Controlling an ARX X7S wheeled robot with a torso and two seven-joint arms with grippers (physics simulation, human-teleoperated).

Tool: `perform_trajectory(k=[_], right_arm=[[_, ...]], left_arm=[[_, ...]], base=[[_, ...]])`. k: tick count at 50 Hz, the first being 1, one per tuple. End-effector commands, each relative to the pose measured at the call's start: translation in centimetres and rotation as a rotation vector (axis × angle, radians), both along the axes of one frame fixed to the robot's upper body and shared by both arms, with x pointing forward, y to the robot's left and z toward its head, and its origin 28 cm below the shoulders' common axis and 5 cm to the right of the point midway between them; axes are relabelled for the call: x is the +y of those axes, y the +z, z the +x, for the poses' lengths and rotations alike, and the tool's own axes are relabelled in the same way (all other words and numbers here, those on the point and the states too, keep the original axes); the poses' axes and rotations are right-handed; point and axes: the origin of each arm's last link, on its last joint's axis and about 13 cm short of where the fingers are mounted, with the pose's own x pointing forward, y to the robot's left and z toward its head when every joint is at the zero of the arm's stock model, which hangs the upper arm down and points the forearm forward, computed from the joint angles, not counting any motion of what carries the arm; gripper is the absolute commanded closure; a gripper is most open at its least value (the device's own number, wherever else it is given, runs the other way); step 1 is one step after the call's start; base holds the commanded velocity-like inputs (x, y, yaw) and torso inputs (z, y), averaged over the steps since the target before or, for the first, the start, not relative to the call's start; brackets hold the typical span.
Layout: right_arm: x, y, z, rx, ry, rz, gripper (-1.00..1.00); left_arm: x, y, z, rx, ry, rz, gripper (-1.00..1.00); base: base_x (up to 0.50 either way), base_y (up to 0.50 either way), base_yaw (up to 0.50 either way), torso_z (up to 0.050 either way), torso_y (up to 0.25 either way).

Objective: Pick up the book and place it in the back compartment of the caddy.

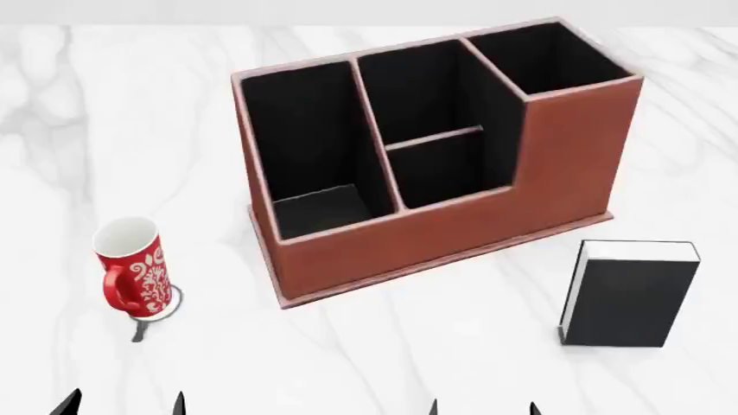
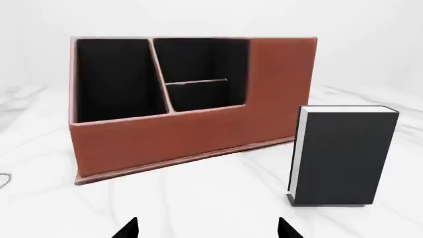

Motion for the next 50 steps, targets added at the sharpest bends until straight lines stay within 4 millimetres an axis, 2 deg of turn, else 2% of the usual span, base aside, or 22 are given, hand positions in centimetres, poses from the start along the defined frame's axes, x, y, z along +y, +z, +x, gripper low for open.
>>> perform_trajectory(k=[1,16,33,40,50], right_arm=[[0.0,0.0,0.0,-0.004,-0.002,0.005,-1.00],[-0.2,1.0,-0.7,-0.089,-0.028,0.025,-1.00],[-1.0,3.6,-3.2,-0.350,-0.105,0.111,-1.00],[-1.4,4.4,-4.0,-0.429,-0.140,0.143,-1.00],[-2.3,4.6,-3.6,-0.466,-0.213,0.181,-1.00]], left_arm=[[0.0,0.0,0.0,0.000,0.003,-0.002,-1.00],[0.2,0.9,-0.6,-0.066,0.039,-0.009,-1.00],[0.5,3.7,-3.2,-0.352,0.131,-0.013,-1.00],[0.8,4.0,-3.6,-0.426,0.155,-0.017,-1.00],[1.6,4.3,-3.7,-0.507,0.210,-0.083,-1.00]], base=[[0.00,0.00,0.00,0.000,0.000],[0.00,0.00,0.00,0.000,0.000],[0.00,0.00,0.00,0.000,0.000],[0.00,0.00,0.00,0.000,0.000],[0.00,0.00,0.00,0.000,0.000]])
